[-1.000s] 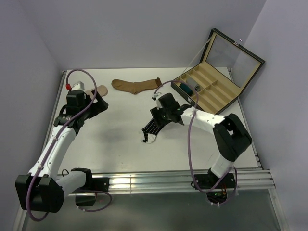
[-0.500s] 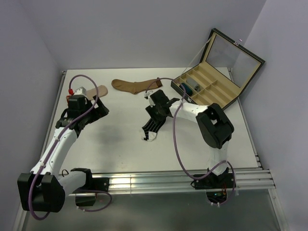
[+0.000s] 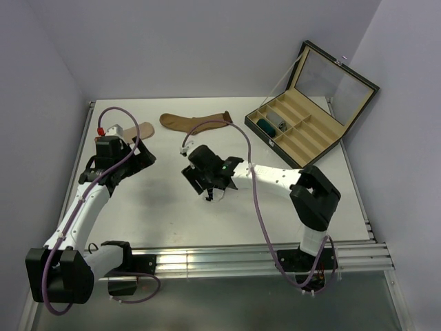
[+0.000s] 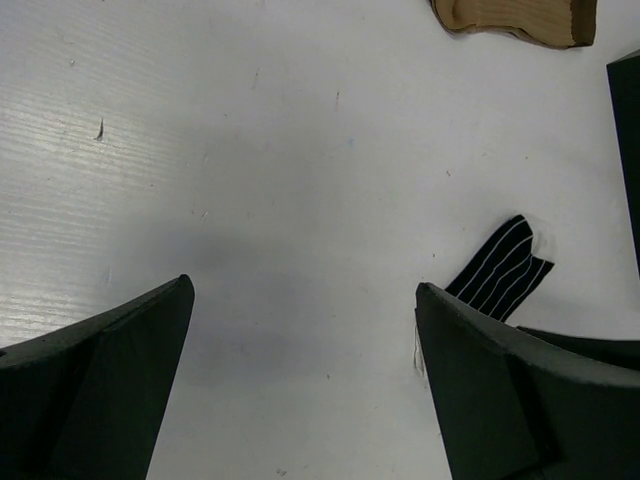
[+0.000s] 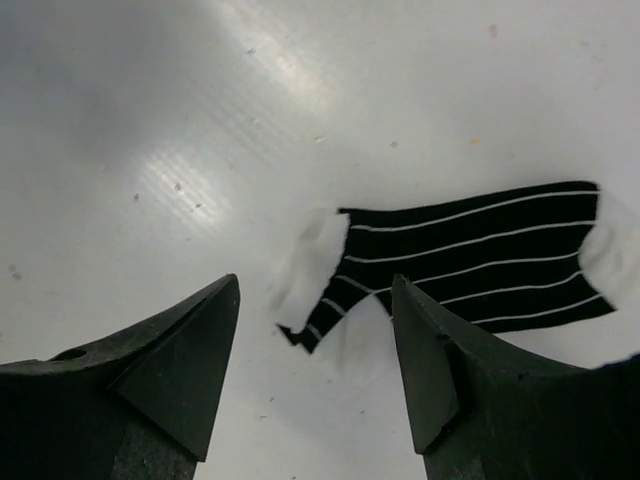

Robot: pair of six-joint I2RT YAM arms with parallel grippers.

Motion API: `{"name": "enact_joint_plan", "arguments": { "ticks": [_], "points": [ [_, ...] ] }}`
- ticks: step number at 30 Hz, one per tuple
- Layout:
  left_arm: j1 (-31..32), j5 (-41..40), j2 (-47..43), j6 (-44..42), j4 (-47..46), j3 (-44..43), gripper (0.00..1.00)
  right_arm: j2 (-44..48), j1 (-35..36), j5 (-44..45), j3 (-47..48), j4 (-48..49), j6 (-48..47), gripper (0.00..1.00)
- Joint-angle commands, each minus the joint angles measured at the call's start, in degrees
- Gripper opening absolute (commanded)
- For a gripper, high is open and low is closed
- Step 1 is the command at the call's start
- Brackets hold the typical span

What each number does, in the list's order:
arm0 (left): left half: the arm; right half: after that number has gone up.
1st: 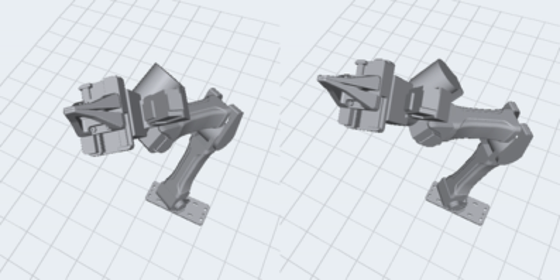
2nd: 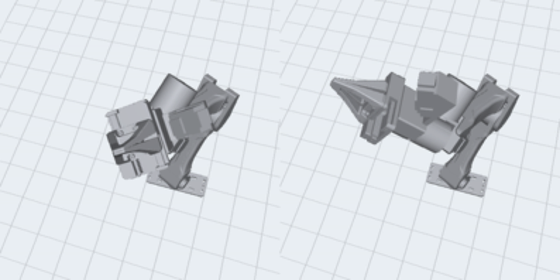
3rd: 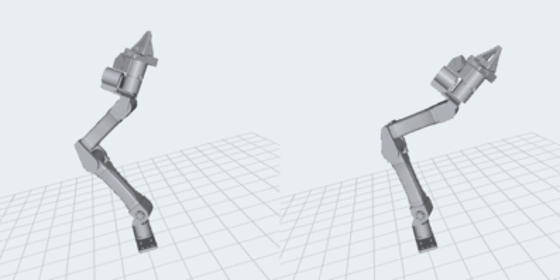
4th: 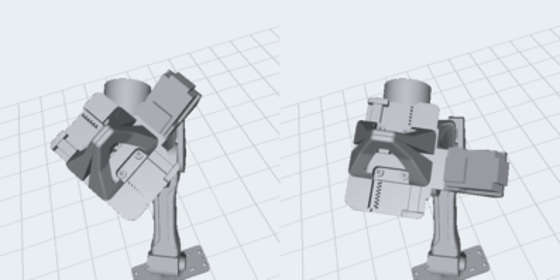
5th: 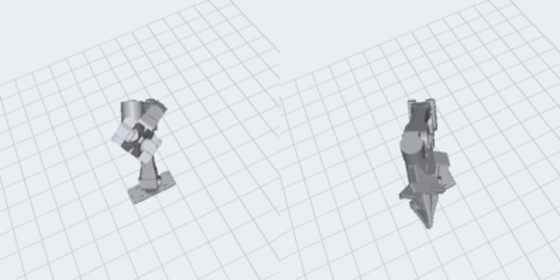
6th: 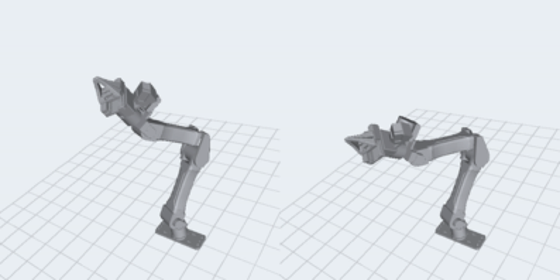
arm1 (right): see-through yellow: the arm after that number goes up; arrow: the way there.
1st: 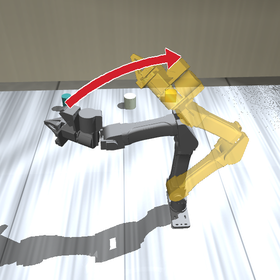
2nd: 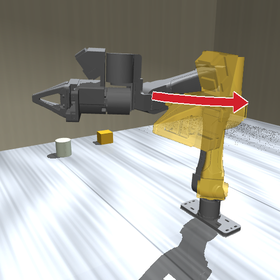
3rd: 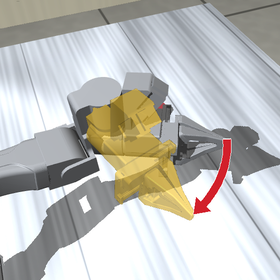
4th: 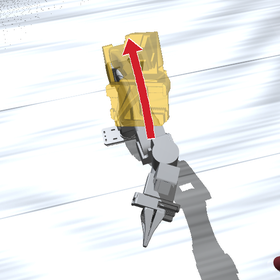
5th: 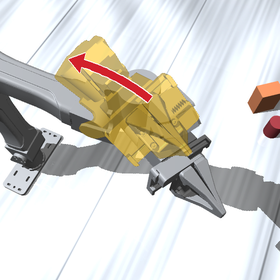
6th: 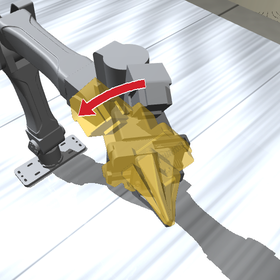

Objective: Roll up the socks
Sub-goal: Roll the sock at the center of the board.

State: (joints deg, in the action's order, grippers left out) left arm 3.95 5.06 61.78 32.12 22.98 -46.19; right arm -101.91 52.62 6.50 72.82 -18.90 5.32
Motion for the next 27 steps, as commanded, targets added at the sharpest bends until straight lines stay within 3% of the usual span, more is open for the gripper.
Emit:
{"name": "enact_joint_plan", "arguments": {
  "ticks": [1, 9, 22, 27],
  "points": [
    [-0.43, 1.27, 0.19, -0.74, -2.24, 0.23, 0.98, -0.75, 2.57, 4.22, -0.57, -1.84, 2.94, 0.70],
    [-0.69, 2.32, 0.45, -0.65, -2.50, 0.23, 0.98, -4.88, 8.20, 6.86, -0.48, -3.52, 0.92, 0.66],
    [-1.13, 2.76, 0.62, -0.57, -2.59, 0.49, 0.98, -9.10, 9.25, 9.84, -1.36, -2.73, 0.22, 0.60],
    [-1.40, 3.29, 0.71, -0.48, -2.68, 0.58, 0.98, -9.80, 9.87, 11.51, -1.89, -2.99, -0.22, 0.53]
  ]
}}
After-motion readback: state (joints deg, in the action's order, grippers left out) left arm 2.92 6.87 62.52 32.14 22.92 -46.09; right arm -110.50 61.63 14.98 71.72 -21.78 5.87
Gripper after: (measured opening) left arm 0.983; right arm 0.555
